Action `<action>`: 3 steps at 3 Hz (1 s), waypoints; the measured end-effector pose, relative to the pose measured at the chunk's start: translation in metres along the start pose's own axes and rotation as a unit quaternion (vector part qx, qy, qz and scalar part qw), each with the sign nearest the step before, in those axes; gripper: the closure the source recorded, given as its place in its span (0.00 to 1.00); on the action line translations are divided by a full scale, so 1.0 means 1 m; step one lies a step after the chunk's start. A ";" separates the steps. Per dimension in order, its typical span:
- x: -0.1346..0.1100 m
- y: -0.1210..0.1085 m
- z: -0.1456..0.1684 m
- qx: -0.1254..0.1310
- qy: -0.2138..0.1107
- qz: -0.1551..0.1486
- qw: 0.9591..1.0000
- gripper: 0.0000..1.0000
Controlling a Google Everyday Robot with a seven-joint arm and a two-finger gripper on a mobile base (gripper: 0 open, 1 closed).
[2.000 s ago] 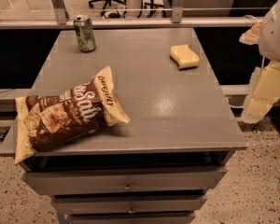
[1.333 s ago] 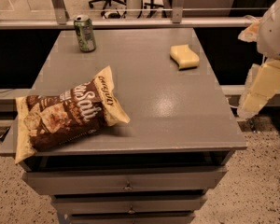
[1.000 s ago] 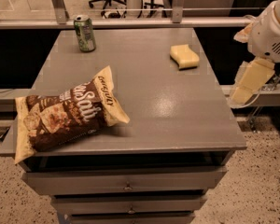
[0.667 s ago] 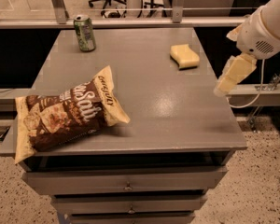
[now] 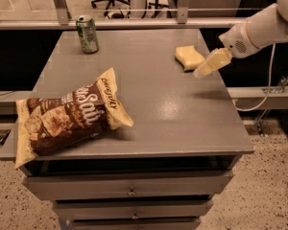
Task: Pick sponge
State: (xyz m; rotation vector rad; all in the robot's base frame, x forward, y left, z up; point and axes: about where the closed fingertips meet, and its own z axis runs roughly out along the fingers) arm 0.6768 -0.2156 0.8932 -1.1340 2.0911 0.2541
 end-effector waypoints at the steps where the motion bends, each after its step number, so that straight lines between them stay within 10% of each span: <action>1: -0.012 -0.009 0.024 -0.005 -0.027 0.028 0.999 0.00; 3: -0.021 -0.014 0.064 0.016 -0.031 0.030 0.999 0.00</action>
Offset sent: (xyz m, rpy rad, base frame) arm 0.0538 0.0451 -0.0315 0.0705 -0.0341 -0.0582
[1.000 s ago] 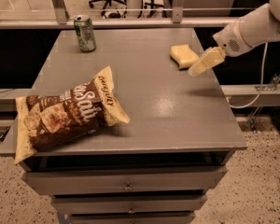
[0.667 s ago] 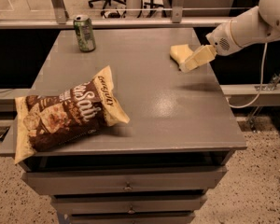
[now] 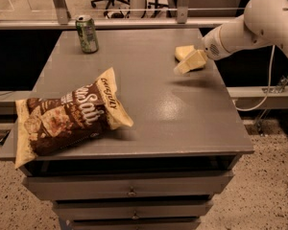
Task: Pick sponge
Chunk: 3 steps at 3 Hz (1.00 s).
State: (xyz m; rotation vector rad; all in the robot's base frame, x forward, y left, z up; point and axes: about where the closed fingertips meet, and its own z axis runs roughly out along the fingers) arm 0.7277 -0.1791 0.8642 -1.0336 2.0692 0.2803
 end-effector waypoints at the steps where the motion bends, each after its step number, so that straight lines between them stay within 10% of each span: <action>1: 0.003 -0.009 0.011 0.014 0.000 0.007 1.000 0.00; 3: 0.013 -0.036 0.013 0.024 -0.007 0.052 0.998 0.56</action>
Offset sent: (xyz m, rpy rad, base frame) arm 0.0376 -0.0304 -0.0109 0.0460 -0.0023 -0.1266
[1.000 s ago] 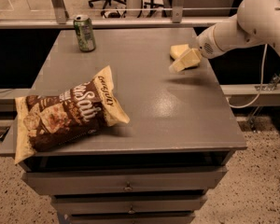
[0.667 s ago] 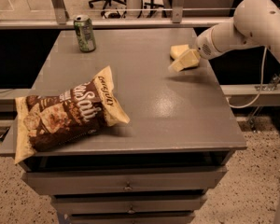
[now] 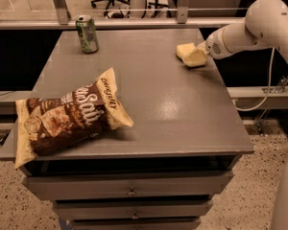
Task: Pick sponge
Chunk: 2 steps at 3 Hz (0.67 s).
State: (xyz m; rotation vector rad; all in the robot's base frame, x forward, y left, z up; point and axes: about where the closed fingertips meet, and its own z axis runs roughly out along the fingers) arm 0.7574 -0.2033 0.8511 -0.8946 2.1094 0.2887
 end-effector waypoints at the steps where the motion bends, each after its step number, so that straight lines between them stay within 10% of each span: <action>1: 0.006 0.005 0.002 -0.014 0.004 0.009 1.000 0.78; 2: -0.008 0.030 -0.001 -0.055 -0.008 -0.004 0.998 0.99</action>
Offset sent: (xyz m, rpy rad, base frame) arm -0.0396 0.0540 0.0249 0.0987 0.0465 0.2149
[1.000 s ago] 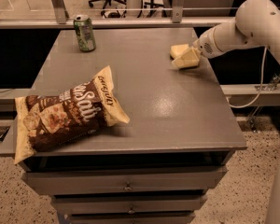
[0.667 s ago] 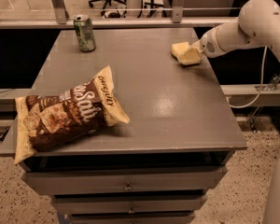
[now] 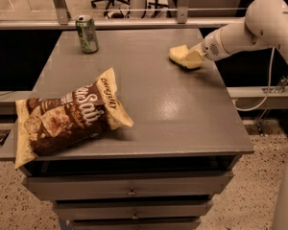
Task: Pick sponge
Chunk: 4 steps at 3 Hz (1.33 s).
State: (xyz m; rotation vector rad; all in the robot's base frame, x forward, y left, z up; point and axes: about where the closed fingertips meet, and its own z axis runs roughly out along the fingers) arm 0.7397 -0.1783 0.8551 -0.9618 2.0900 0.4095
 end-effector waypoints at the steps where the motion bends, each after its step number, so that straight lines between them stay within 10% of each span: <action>1: -0.025 0.027 -0.007 -0.046 -0.023 -0.024 0.998 1.00; 3: -0.084 0.097 -0.041 -0.162 -0.107 -0.077 0.978 1.00; 4: -0.086 0.101 -0.041 -0.168 -0.109 -0.078 0.977 1.00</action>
Offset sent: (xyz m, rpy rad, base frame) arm -0.0665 0.0848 0.1083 0.2256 -0.0956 0.3888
